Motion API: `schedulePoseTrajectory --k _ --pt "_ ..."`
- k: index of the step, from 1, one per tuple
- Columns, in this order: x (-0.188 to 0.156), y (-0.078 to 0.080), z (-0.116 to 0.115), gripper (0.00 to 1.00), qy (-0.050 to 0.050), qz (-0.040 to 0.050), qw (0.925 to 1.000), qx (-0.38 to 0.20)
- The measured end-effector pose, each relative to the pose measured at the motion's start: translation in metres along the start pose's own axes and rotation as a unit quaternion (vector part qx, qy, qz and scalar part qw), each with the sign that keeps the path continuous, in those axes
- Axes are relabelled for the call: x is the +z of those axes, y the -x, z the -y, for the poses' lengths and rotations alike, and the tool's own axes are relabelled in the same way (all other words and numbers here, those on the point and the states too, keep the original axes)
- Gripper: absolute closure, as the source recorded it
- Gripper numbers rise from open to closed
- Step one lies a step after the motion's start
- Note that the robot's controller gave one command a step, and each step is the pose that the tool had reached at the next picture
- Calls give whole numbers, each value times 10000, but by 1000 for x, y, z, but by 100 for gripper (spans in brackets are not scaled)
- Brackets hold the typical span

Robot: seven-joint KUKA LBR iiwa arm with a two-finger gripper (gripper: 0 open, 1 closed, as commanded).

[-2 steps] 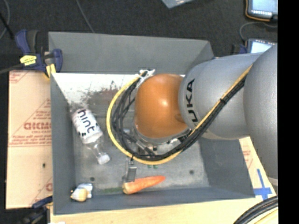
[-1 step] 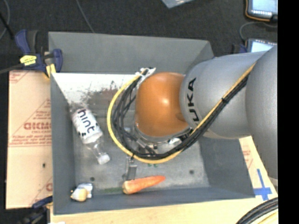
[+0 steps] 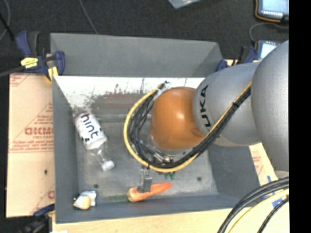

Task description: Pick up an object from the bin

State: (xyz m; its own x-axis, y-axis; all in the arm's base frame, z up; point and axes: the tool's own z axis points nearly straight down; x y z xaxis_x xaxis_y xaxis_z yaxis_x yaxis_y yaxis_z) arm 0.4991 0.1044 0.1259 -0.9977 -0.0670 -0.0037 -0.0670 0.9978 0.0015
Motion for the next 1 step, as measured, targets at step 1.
schedulePoseTrajectory --k 1 --pt "17 -3 41 0 -4 -37 9976 -691"
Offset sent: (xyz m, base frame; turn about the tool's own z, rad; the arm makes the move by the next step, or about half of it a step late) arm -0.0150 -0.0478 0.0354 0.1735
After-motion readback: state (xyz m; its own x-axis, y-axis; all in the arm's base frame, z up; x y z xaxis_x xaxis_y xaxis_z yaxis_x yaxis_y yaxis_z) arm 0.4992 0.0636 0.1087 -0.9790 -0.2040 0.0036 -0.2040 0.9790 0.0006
